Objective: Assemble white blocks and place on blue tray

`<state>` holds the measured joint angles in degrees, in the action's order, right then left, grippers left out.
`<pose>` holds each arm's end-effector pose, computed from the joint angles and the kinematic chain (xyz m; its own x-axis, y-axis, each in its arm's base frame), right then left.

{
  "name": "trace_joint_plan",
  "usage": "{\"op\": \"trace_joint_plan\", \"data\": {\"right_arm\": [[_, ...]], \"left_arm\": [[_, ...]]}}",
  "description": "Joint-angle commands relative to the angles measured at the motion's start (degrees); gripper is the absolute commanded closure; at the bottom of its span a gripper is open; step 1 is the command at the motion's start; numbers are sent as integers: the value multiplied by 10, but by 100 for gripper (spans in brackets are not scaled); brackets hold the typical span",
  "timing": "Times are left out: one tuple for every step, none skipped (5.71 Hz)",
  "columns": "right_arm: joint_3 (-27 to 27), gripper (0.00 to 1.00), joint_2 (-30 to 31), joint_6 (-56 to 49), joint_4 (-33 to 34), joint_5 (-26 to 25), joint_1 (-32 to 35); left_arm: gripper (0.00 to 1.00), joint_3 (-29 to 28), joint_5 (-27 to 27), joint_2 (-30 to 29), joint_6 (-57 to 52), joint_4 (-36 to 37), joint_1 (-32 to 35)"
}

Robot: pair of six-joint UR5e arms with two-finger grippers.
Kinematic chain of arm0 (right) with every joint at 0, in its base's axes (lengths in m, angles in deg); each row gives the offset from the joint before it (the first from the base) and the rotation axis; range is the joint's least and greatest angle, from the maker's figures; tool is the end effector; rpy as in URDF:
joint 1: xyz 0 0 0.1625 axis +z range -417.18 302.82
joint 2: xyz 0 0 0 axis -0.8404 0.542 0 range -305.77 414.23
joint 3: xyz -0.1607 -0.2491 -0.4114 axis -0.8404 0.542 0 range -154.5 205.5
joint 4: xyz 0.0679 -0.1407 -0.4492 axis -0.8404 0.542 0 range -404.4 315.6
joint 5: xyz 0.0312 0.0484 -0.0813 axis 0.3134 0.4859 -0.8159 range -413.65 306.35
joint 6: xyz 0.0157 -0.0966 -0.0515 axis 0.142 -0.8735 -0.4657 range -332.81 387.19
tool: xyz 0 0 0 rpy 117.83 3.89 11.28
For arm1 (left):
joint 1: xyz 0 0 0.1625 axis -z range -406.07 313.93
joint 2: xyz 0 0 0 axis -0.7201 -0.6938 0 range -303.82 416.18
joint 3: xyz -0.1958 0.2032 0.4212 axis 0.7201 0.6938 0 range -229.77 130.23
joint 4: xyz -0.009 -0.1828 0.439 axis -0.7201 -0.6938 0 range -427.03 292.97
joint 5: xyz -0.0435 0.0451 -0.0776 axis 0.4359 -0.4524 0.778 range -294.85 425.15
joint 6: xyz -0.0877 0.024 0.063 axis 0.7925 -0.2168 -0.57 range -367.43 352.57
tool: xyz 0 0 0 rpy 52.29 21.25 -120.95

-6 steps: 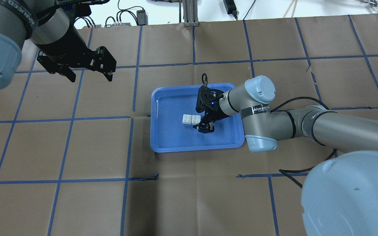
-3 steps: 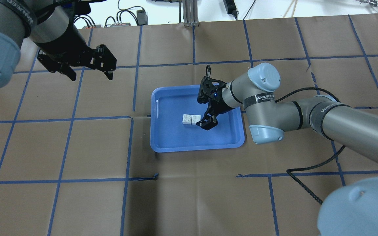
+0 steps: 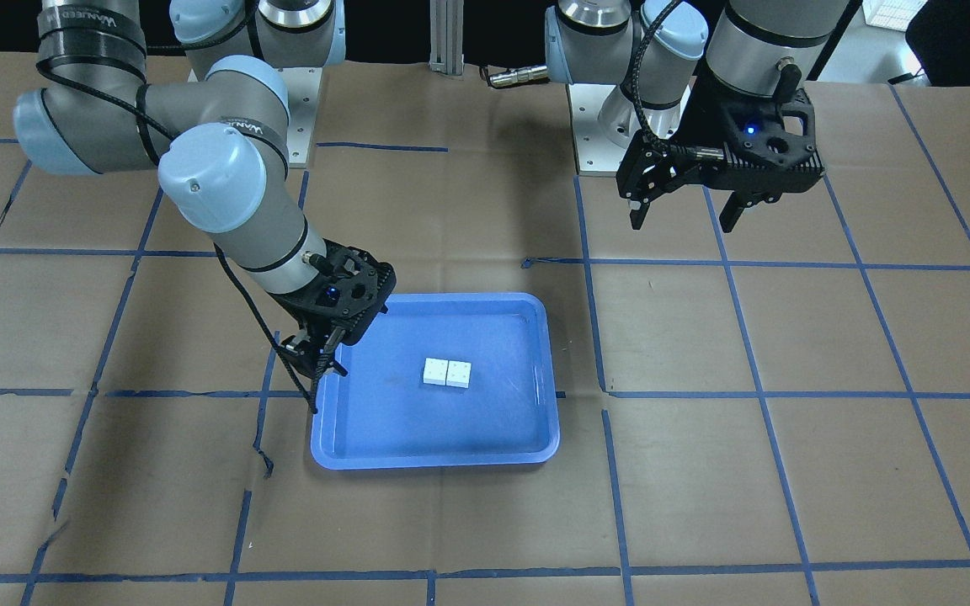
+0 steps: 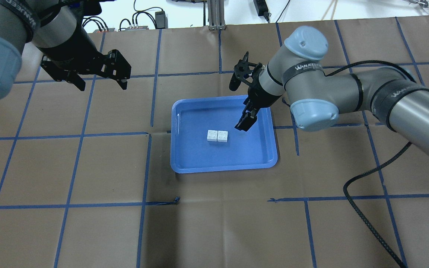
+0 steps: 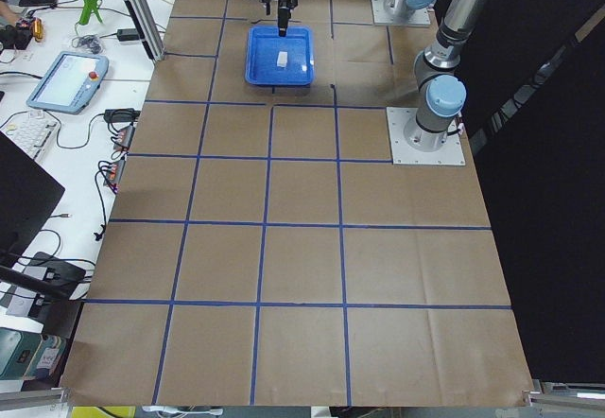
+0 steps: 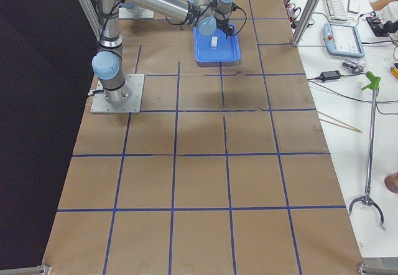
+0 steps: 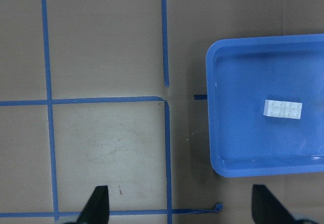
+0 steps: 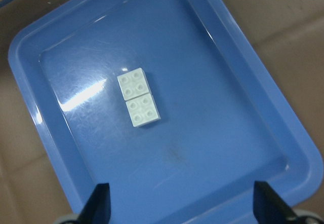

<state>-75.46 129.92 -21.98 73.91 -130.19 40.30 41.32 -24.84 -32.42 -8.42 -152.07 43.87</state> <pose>0.2414 -0.6172 0.3569 -0.5311 -0.8399 -0.1118 -0.8133 0.5424 -0.2107 -0.1328 -0.5539 0.5709 -0.9999 0.0161 -0.0013 0.0162 0.9956 -0.0918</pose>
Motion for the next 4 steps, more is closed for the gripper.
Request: {"op": "trace_joint_plan", "data": {"right_arm": [[31, 0, 36, 150, -62, -58, -31], [55, 0, 58, 184, -130, -58, -77], [82, 0, 80, 209, -182, -62, -94], [121, 0, 91, 254, -233, -103, -95]], "left_arm": [[1, 0, -1, 0, -1, 0, -2], [1, 0, -1, 0, -1, 0, -2], [1, 0, 0, 0, -1, 0, -1], [1, 0, -1, 1, -1, 0, -1]]}}
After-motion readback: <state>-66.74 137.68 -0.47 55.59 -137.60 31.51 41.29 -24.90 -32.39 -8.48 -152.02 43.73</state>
